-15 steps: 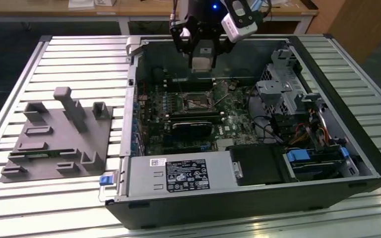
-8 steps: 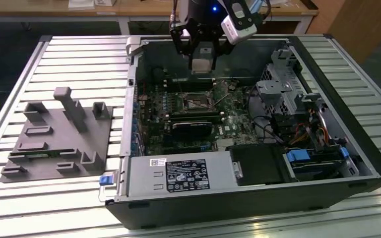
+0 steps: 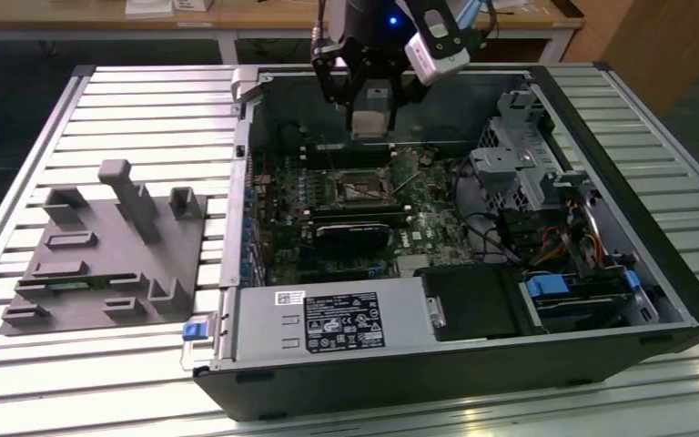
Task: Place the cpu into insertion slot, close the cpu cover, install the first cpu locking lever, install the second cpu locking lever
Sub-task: 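Place the cpu into insertion slot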
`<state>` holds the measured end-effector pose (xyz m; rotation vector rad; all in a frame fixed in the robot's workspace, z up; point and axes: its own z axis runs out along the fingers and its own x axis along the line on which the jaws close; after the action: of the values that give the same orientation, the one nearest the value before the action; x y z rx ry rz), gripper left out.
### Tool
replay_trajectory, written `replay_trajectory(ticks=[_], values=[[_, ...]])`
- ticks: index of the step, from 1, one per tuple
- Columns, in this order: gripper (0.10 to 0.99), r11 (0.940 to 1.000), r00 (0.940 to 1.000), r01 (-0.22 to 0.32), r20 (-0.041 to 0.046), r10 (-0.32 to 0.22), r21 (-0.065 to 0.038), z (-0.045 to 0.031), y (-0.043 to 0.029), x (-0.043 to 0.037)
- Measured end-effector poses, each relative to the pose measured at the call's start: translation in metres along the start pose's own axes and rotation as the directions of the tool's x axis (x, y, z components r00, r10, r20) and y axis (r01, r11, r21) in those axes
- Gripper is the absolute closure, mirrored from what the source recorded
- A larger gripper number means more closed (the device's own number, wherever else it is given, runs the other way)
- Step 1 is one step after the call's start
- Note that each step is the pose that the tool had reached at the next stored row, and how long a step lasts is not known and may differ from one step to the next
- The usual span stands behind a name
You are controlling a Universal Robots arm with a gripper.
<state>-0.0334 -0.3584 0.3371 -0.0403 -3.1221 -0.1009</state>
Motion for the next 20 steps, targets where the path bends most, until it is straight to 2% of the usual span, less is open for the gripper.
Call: replay_trajectory(ticks=[20], values=[[0.545, 1.0000, 1.0000, 0.000, 0.0002, 0.000, 0.009, 0.0100, -0.0006, -0.0002]])
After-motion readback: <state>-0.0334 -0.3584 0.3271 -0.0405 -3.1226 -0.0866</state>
